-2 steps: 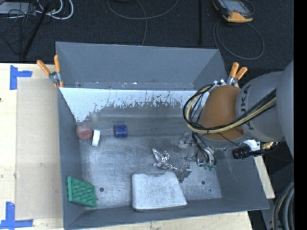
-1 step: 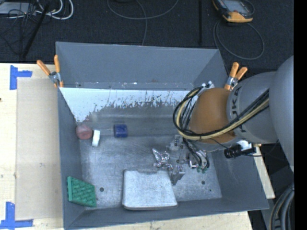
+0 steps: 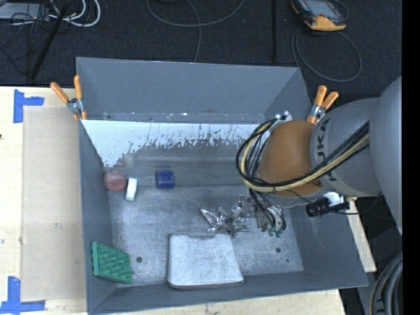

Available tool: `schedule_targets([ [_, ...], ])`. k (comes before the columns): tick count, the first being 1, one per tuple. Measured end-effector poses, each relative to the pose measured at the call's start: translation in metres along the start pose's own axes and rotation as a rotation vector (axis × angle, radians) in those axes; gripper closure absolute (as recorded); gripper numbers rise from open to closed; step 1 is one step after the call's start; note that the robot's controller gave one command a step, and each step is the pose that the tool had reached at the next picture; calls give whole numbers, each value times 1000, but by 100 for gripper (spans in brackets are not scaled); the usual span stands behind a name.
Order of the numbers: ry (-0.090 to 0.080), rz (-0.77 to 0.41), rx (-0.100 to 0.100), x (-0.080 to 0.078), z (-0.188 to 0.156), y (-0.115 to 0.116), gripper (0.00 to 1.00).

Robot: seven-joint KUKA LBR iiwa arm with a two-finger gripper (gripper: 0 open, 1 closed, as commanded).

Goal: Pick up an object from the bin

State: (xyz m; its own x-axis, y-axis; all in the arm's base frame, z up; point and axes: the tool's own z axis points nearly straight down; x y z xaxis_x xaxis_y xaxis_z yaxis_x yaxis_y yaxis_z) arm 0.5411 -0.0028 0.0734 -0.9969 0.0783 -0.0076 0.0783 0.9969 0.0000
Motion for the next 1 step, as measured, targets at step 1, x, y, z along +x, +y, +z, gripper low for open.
schedule_targets([
  [1, 6, 6, 0, 6, -18, 8, 100],
])
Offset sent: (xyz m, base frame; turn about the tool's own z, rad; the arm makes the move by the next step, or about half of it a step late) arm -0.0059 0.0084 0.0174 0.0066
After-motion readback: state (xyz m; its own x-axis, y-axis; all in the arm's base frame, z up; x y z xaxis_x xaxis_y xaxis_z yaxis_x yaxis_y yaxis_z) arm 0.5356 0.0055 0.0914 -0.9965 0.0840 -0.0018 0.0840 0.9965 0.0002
